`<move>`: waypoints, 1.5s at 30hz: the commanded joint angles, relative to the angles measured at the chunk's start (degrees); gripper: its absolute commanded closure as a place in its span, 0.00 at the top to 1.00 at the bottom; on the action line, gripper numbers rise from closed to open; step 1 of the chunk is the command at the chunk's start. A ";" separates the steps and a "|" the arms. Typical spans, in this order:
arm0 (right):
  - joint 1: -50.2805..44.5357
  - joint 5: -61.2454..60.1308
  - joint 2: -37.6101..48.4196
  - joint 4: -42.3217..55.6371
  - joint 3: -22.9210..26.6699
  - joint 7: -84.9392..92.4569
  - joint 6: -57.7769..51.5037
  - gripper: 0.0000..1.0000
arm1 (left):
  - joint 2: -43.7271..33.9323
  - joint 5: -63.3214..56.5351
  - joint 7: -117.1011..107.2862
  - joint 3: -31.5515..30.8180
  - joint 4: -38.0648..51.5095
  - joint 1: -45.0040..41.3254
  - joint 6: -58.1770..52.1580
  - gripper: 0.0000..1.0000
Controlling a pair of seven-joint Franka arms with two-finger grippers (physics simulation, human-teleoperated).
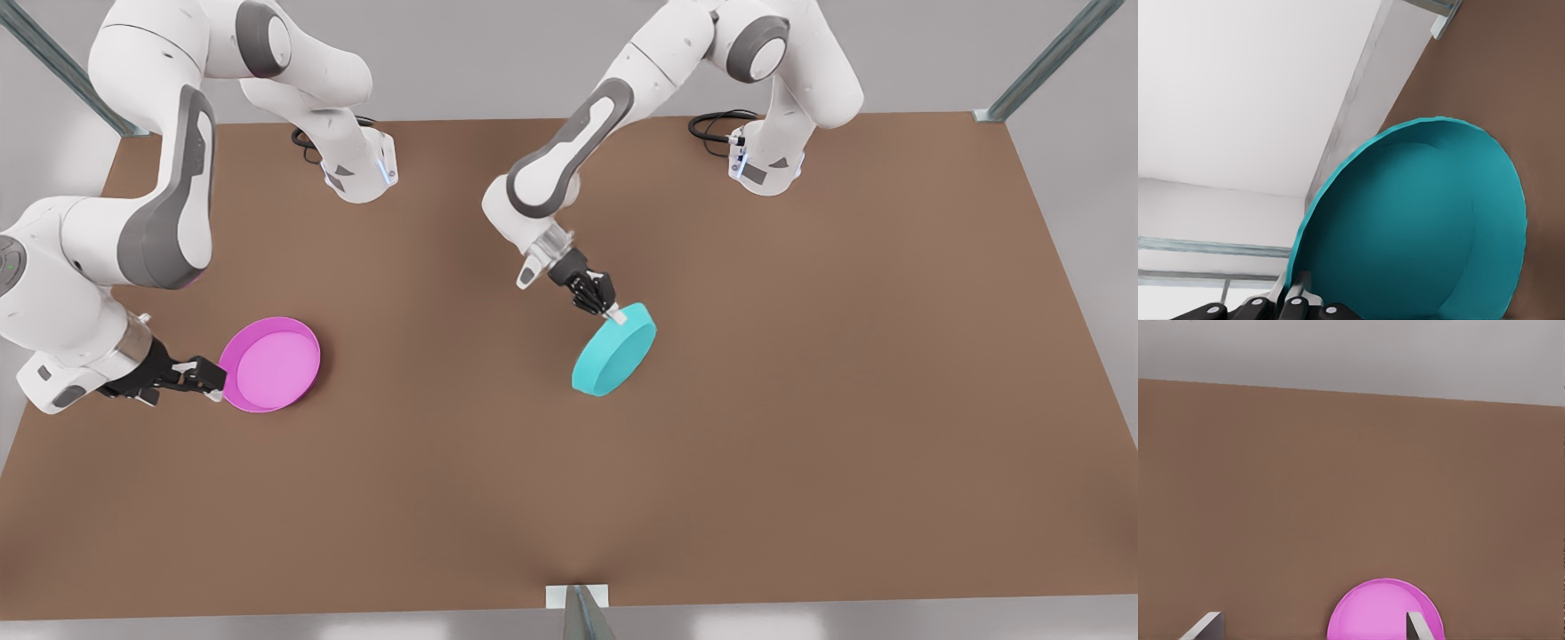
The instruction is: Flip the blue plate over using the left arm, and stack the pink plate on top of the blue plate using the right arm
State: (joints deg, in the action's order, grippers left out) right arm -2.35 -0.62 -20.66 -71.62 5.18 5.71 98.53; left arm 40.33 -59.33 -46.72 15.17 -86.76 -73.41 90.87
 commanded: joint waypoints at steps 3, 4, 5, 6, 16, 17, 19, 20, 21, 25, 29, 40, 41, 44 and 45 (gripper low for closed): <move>-0.02 0.27 -0.08 -0.01 0.00 0.00 0.00 1.00 | 1.51 -4.04 0.31 -0.05 0.01 -0.77 -2.45 0.21; -0.11 0.27 -0.08 0.17 0.00 0.00 0.00 1.00 | 1.86 -4.39 0.57 0.03 0.01 -0.86 -2.54 0.21; -0.02 0.18 0.09 0.34 0.00 -0.09 -0.26 1.00 | 2.30 -5.79 1.27 -0.05 0.01 -1.29 -3.94 0.21; -0.11 0.36 0.18 0.34 0.00 -0.09 -0.35 1.00 | 2.83 -6.15 1.63 -0.06 0.01 -1.38 -4.29 0.21; 0.77 0.97 2.03 1.13 0.53 -0.18 -2.46 1.00 | 12.94 -6.50 -2.68 -1.11 5.19 -2.79 -6.31 1.00; 0.77 0.97 1.94 1.05 0.53 -0.26 -2.46 1.00 | 13.46 -6.33 -2.85 -1.72 5.81 -2.79 -6.58 1.00; 1.65 0.97 2.47 1.13 0.62 -0.09 -2.90 1.00 | 14.95 -2.99 -3.38 -2.69 9.93 -2.79 -6.76 1.00; 1.56 0.97 2.73 1.13 0.53 -0.09 -3.43 1.00 | 16.45 -1.15 -3.29 -3.48 13.71 -2.79 -8.42 1.00; 1.56 1.06 2.99 1.22 0.44 -0.09 -4.57 1.00 | 16.63 3.68 -3.29 -3.75 17.58 -2.79 -8.43 1.00; 1.91 1.06 2.82 1.05 0.18 -0.09 -10.71 1.00 | 11.18 45.42 -6.72 -3.04 34.99 6.43 -2.90 1.00; 5.61 -4.91 4.31 -11.52 0.09 4.48 -2.20 1.00 | 3.53 66.45 4.70 -2.96 33.15 24.80 -2.19 1.00; 15.36 -20.74 -0.78 -30.24 0.26 27.59 11.86 1.00 | -8.86 69.53 33.45 0.91 27.25 48.89 -13.96 1.00; 17.12 -22.22 -2.63 -30.24 0.26 30.84 12.04 1.00 | -11.06 68.65 32.83 0.47 26.64 49.41 -13.88 1.00; 21.51 -26.00 -7.38 -29.89 0.18 44.20 14.33 1.00 | -19.76 61.09 33.53 -11.57 16.18 58.38 -9.22 1.00; 22.48 -26.36 -8.34 -29.89 0.18 46.84 14.68 1.00 | -20.11 60.74 33.53 -13.06 16.18 59.87 -9.22 1.00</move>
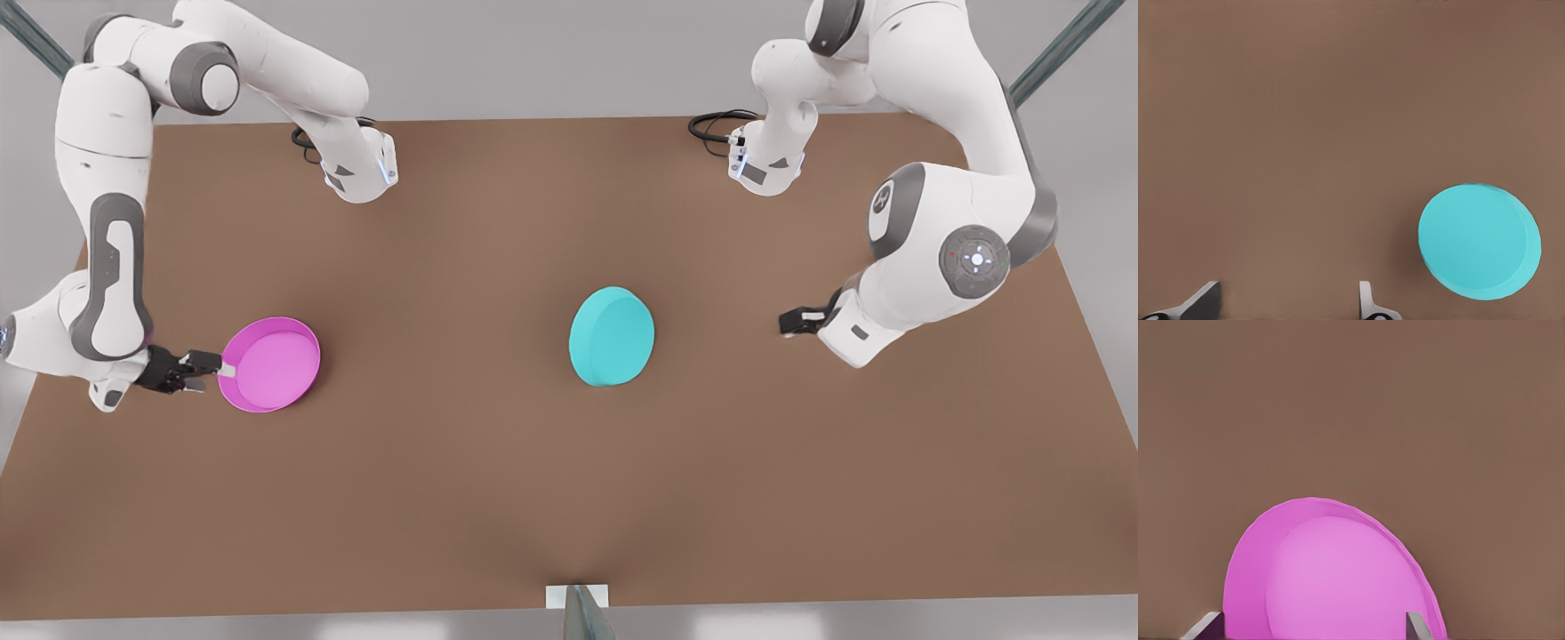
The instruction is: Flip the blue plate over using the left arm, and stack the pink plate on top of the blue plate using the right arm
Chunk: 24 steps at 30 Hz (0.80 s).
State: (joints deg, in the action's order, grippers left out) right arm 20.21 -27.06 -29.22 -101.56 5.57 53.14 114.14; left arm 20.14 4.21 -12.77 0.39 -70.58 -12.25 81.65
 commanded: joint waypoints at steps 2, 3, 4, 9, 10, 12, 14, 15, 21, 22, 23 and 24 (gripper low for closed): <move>0.00 -0.10 -1.19 0.14 0.84 2.58 0.56 1.00 | -0.63 -6.94 1.17 -2.15 -0.61 0.82 0.00 1.00; 0.27 -0.10 -2.24 0.40 1.19 3.55 1.35 1.00 | -1.60 -8.34 1.25 -4.33 -2.55 2.57 1.05 1.00; 0.27 -0.01 -2.68 0.23 1.46 3.99 1.79 1.00 | -1.60 -9.66 1.17 -8.03 -2.73 5.56 1.06 1.00; 0.88 0.16 -6.20 0.05 1.90 10.41 5.83 1.00 | 1.92 -12.03 0.20 -9.70 -2.11 6.97 1.06 1.00; 0.97 0.16 -6.81 0.14 1.99 10.93 5.92 1.00 | 1.92 -12.39 0.20 -9.62 -2.11 6.89 0.88 1.00; 0.71 -0.10 -7.43 -0.13 2.43 11.37 6.27 1.00 | 2.09 -12.39 -0.42 -9.70 -2.20 6.88 0.88 1.00; 0.00 -0.01 -7.34 -0.13 2.43 11.46 6.27 1.00 | 2.18 -12.39 -0.68 -9.70 -2.20 6.71 0.70 1.00; 0.09 -0.01 -7.52 -0.13 2.43 12.60 6.18 0.96 | 2.35 -12.39 -0.68 -9.62 -2.20 6.80 0.70 1.00; 0.09 -0.10 -8.31 -0.57 2.43 13.57 6.10 0.67 | 2.53 -12.74 -0.68 -9.70 -2.20 6.62 0.70 1.00; 0.00 -0.10 -8.31 -0.57 2.43 13.92 6.10 0.57 | 2.53 -12.74 -0.68 -9.70 -2.20 6.53 0.70 1.00; 0.00 -0.10 -8.31 -0.48 2.43 14.01 6.10 0.57 | 2.53 -12.82 -0.68 -9.70 -2.20 6.18 0.70 1.00; 0.00 -0.10 -8.31 -0.57 2.43 14.19 6.18 0.55 | 2.53 -12.83 -0.68 -9.70 -2.20 6.01 0.79 1.00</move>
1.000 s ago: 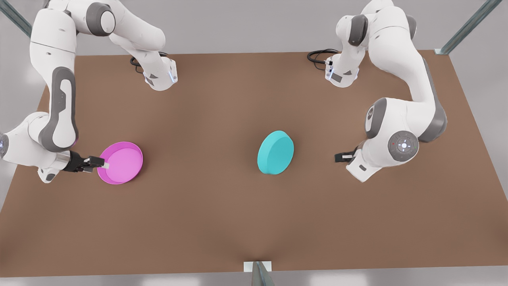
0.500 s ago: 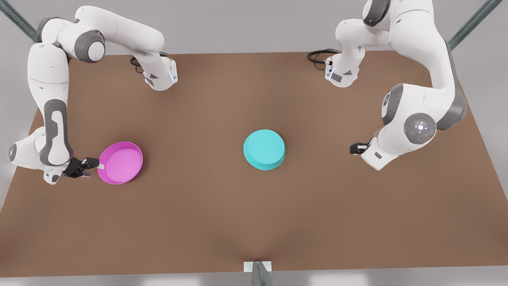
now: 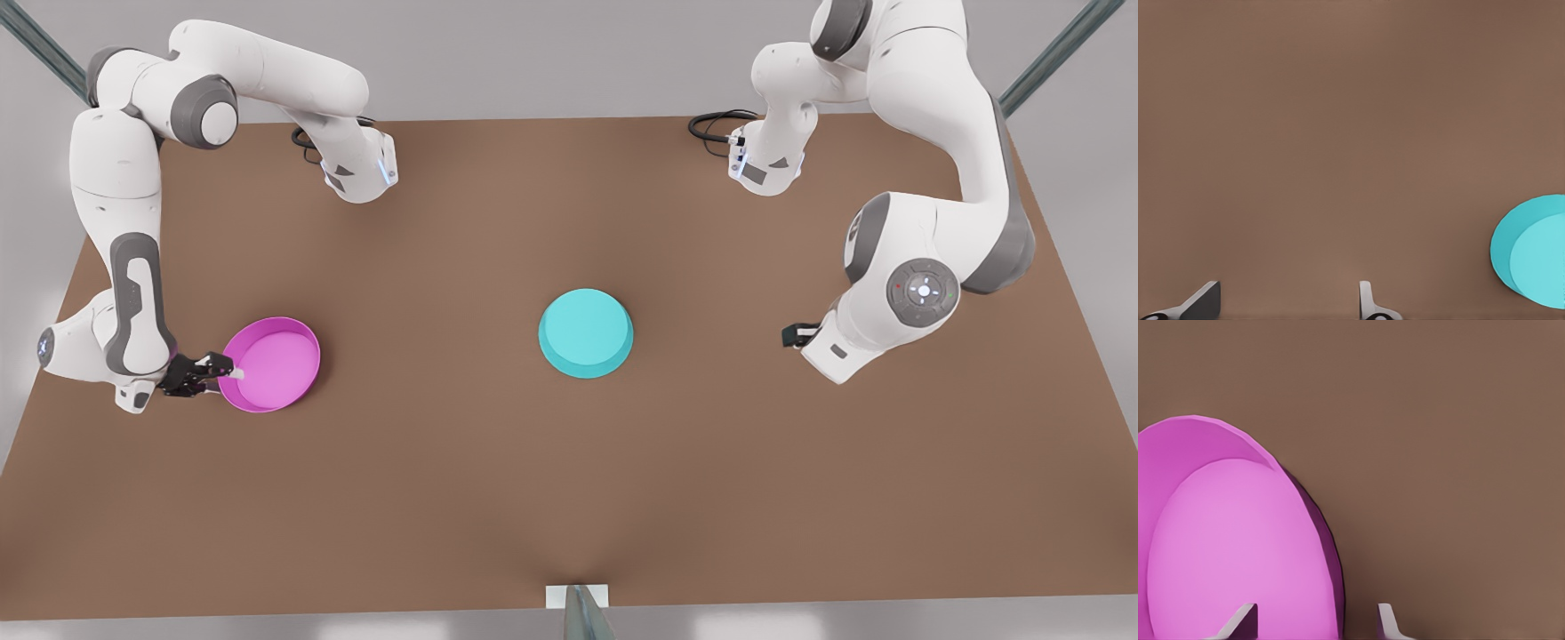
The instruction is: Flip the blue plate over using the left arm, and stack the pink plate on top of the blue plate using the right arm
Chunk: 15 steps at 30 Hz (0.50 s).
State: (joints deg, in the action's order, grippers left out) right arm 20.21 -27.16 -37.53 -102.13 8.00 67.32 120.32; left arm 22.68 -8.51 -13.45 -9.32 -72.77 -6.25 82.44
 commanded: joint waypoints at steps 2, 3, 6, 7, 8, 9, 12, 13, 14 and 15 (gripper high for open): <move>0.00 0.00 0.00 0.00 0.00 -0.17 -0.18 0.55 | 0.00 -0.10 0.00 0.00 0.00 0.01 0.09 1.00; 0.00 0.00 0.00 0.00 0.00 -0.17 -0.18 0.54 | 0.00 -0.02 0.00 0.00 0.00 0.01 0.09 1.00; 0.00 0.09 -0.09 -0.09 0.00 -0.09 0.00 0.55 | 0.08 -0.10 -0.61 0.00 0.00 -0.08 0.18 1.00; 0.00 0.00 -0.17 -0.09 0.00 -0.09 0.09 0.55 | 0.17 -0.10 -0.62 0.00 0.00 -0.34 0.18 1.00; 0.00 0.00 -0.44 0.00 0.00 -0.09 0.09 0.55 | 0.17 -0.10 -1.14 0.00 0.00 -0.34 0.18 1.00; -0.35 0.00 -0.61 0.00 0.00 0.00 0.18 0.55 | 0.17 -0.10 -1.23 0.00 0.00 -0.34 0.18 1.00; -0.44 0.09 -0.79 0.18 0.00 -0.09 0.18 0.54 | 0.17 -0.10 -1.32 0.00 0.00 -0.43 -0.09 1.00; -0.44 0.09 -0.79 0.09 0.00 -0.09 0.18 0.51 | 0.17 -0.10 -1.32 0.00 0.00 -0.43 -0.09 1.00; -0.44 0.09 -0.61 0.18 0.09 0.00 0.09 0.50 | 0.17 -0.10 -1.32 0.00 0.00 -0.43 -0.18 1.00; -0.35 0.09 -0.53 0.17 0.09 -0.08 -0.70 0.50 | 0.17 -0.10 -1.32 0.00 0.00 -0.43 -0.09 1.00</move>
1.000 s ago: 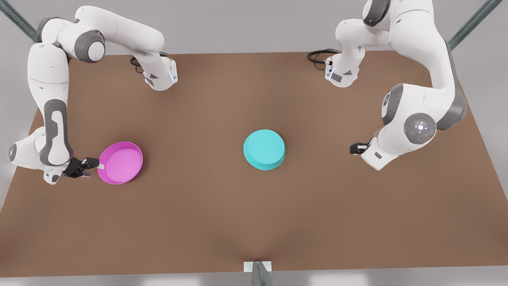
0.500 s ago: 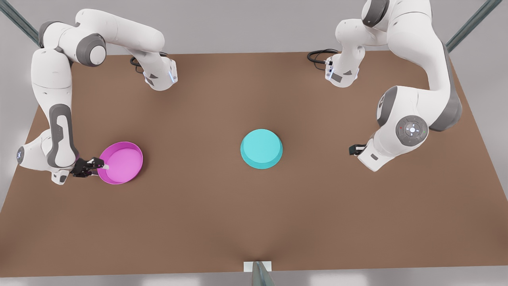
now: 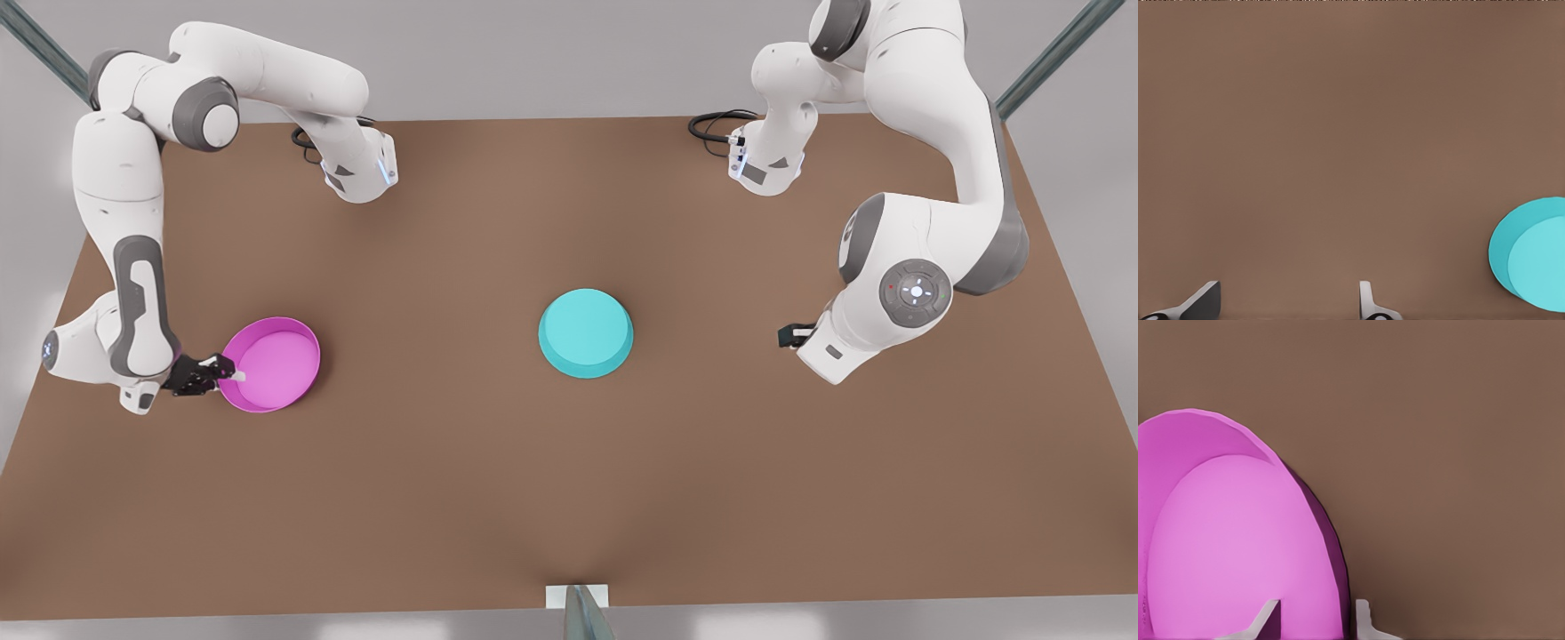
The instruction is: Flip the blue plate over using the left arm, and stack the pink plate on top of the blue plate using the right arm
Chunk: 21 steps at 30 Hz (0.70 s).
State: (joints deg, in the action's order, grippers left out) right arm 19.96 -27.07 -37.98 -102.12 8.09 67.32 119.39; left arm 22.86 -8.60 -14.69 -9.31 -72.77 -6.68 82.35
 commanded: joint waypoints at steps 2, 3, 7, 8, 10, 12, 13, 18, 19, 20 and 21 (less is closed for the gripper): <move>-0.01 0.00 -0.16 -0.19 0.00 0.01 0.32 0.48 | -0.01 -0.01 0.01 0.00 0.00 0.00 0.00 1.00; -0.01 0.00 -0.16 -0.19 0.00 0.01 0.41 0.48 | -0.01 -0.10 0.01 0.00 0.00 0.00 0.00 1.00; -0.01 0.00 -0.25 -0.54 0.09 0.09 0.94 0.43 | -0.01 -0.72 -0.08 0.00 -0.26 -0.44 -0.17 1.00; -0.01 0.00 -0.25 -0.54 0.09 0.01 0.94 0.37 | -0.01 -0.72 -0.08 0.00 -0.26 -0.44 -0.17 1.00; -0.10 0.00 -0.16 -0.45 0.09 0.01 1.02 0.36 | -0.01 -0.71 -0.08 0.00 -0.26 -0.44 -0.17 1.00; -0.10 0.00 -0.16 -0.45 0.09 0.09 1.11 0.32 | -0.01 -0.63 -0.08 0.00 -0.18 -0.44 -0.17 1.00; -0.19 0.00 -0.25 -0.36 0.09 0.09 1.11 0.27 | 0.00 -0.71 -0.08 0.00 -0.26 -0.44 -0.17 1.00; -0.19 0.00 0.01 -0.36 0.00 0.09 0.94 0.22 | 0.08 -0.63 -0.17 0.00 -0.18 -0.44 -0.09 1.00; -0.19 0.00 0.01 -0.36 0.00 0.18 0.94 0.22 | 0.00 -0.71 -0.43 0.00 -0.18 -0.44 -0.09 1.00; -0.19 0.00 0.01 -0.36 0.00 0.36 0.94 0.22 | 0.08 -0.63 -0.52 0.00 -0.26 -0.53 -0.09 1.00; -0.19 0.00 0.01 -0.36 0.09 0.62 0.94 0.21 | 0.17 -0.63 -0.52 0.00 -0.18 -0.53 -0.09 1.00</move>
State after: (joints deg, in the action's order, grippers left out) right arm 19.78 -27.16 -38.04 -102.52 8.12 68.03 120.25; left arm 23.03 -9.24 -15.28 -9.31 -72.95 -7.20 82.27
